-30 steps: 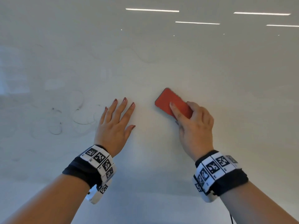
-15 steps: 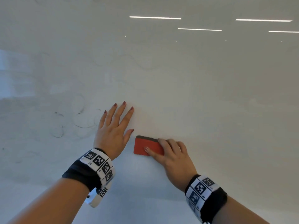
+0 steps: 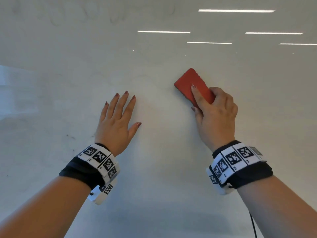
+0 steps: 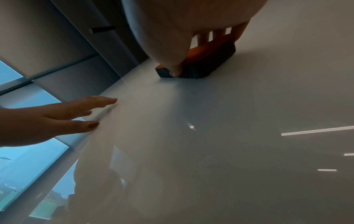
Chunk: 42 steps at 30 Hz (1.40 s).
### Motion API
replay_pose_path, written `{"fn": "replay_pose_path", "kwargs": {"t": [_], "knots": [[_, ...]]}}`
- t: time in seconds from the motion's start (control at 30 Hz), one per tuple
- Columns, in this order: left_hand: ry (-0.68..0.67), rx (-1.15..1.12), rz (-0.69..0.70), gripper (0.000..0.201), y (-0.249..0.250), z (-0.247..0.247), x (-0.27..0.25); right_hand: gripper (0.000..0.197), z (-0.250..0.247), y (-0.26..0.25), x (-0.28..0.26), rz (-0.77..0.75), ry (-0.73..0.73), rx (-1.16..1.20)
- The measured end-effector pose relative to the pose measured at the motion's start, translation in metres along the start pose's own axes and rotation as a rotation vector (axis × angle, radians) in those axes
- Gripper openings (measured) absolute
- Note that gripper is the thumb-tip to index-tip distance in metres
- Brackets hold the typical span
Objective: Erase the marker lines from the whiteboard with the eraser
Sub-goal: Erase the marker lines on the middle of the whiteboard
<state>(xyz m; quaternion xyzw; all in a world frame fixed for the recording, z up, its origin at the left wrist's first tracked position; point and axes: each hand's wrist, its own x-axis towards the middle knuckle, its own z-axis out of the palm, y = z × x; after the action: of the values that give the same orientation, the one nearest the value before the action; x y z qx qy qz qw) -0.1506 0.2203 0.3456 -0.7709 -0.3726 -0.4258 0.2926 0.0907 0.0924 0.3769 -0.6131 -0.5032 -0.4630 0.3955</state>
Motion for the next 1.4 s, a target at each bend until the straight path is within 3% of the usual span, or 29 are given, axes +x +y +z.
{"fn": "replay_pose_path", "kwargs": {"t": [0.13,0.43,0.6,0.9,1.07,1.23,1.4], "knots": [[0.000,-0.014,0.006,0.074,-0.007,0.002,0.005,0.057,0.010,-0.023,0.001,-0.006,0.026,0.027],[0.042,-0.047,0.042,0.074,-0.010,0.003,0.004,0.066,0.037,-0.056,-0.052,-0.289,-0.083,0.007],[0.014,-0.030,0.078,0.079,-0.015,0.000,0.004,0.060,0.035,-0.047,-0.055,-0.347,-0.087,0.003],[-0.017,0.007,0.094,0.081,-0.019,-0.007,0.008,0.053,0.010,-0.035,0.013,-0.111,0.025,-0.018],[-0.039,0.013,0.095,0.082,-0.020,-0.007,0.008,0.056,0.011,-0.059,0.047,0.029,0.089,0.017],[-0.028,0.000,0.104,0.080,-0.019,-0.005,0.006,0.059,0.026,-0.077,0.019,-0.187,0.031,-0.017],[-0.020,-0.009,0.112,0.079,-0.019,-0.004,0.006,0.061,0.028,-0.047,-0.014,-0.293,-0.024,-0.072]]}}
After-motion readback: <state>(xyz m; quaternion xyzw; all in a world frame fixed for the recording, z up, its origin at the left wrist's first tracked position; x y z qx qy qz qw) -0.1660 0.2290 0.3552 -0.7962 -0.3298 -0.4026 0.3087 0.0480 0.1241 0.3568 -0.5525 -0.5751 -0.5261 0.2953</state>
